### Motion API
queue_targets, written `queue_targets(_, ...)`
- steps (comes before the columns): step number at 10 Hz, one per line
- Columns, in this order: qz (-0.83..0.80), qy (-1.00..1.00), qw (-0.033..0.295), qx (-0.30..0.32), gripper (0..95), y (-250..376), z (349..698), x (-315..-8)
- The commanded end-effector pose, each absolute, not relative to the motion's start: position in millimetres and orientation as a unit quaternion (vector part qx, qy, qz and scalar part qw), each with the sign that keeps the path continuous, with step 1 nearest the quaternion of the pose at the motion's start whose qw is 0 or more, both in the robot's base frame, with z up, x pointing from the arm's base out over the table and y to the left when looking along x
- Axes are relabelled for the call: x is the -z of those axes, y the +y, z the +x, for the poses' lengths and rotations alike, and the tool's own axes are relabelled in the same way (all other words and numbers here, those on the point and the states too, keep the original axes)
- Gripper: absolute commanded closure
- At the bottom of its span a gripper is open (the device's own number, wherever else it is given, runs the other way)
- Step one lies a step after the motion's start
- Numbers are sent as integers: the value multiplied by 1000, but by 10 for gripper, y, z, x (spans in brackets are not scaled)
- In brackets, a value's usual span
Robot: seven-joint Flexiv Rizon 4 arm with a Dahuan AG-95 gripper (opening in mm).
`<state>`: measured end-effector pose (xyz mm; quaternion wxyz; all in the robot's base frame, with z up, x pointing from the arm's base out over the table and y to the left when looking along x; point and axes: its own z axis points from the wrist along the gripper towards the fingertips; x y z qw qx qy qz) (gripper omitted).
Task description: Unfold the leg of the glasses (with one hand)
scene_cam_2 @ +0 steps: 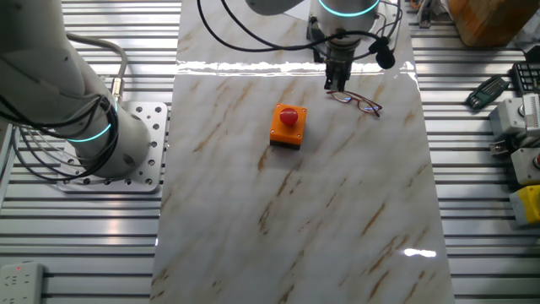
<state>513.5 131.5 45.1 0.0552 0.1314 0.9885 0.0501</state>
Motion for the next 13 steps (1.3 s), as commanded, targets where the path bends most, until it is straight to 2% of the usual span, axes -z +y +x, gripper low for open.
queue_targets(1,131,989,55,-52,950,1317,5133,-441)
queue_targets(13,131,988,62,-55,950,1339,5108,-371)
